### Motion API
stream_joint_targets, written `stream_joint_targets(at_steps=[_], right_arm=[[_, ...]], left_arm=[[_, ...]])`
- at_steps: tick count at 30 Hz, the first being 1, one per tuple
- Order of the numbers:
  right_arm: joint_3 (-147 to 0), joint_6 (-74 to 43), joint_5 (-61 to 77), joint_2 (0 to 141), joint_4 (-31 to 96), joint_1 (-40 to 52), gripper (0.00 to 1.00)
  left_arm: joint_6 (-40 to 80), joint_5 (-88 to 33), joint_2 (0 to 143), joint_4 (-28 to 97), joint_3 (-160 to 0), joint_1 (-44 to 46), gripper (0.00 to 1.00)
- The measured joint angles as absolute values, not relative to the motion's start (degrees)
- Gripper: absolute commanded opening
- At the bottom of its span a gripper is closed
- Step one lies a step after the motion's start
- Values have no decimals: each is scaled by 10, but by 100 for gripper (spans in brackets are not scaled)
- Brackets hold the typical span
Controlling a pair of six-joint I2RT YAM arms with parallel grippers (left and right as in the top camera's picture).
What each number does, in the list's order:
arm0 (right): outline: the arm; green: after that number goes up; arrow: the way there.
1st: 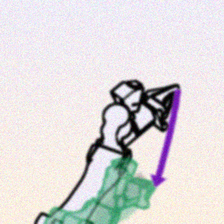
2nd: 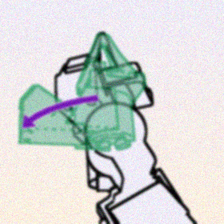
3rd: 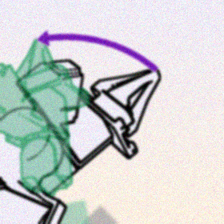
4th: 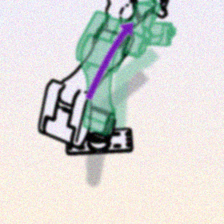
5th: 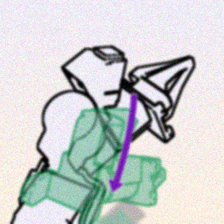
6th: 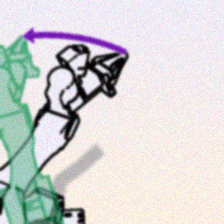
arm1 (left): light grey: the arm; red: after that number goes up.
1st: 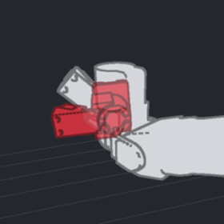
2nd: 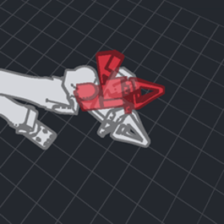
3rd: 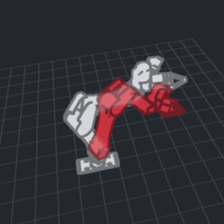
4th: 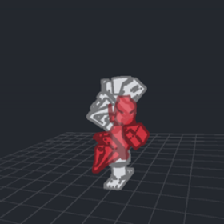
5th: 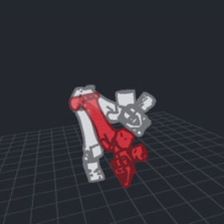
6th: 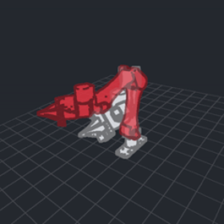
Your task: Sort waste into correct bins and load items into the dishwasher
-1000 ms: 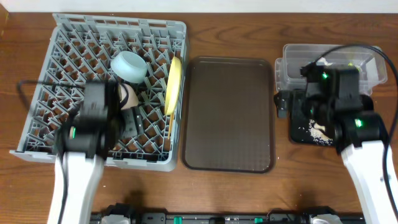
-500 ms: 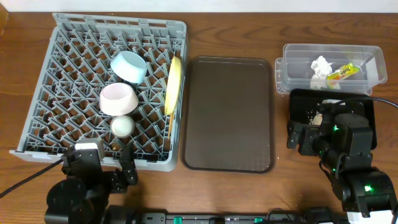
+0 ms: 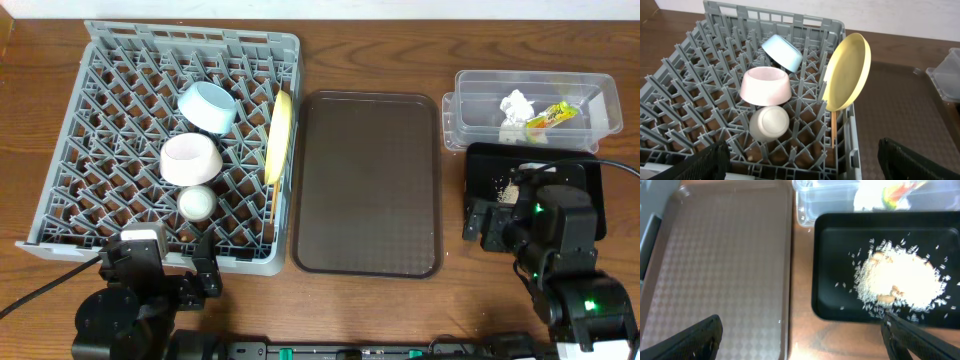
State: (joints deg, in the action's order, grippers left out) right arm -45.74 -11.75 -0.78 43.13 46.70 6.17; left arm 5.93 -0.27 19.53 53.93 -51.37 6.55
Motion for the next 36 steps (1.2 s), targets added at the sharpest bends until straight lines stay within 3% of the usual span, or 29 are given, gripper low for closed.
stream_joint_targets(at_steps=[8,15,28,36], right_arm=[[-219,-117,-16,117,220,62,99],[-30,-117,-21,10,-48,47,99],[-4,-109,-51,10,34,46,99],[-4,54,60,10,35,46,99]], left_arm=[[59,-5,195,539,-512,65,95],[59,-8,195,539,-511,65,95],[59,-9,195,539,-511,65,95],[59,-9,195,539,-511,65,95]])
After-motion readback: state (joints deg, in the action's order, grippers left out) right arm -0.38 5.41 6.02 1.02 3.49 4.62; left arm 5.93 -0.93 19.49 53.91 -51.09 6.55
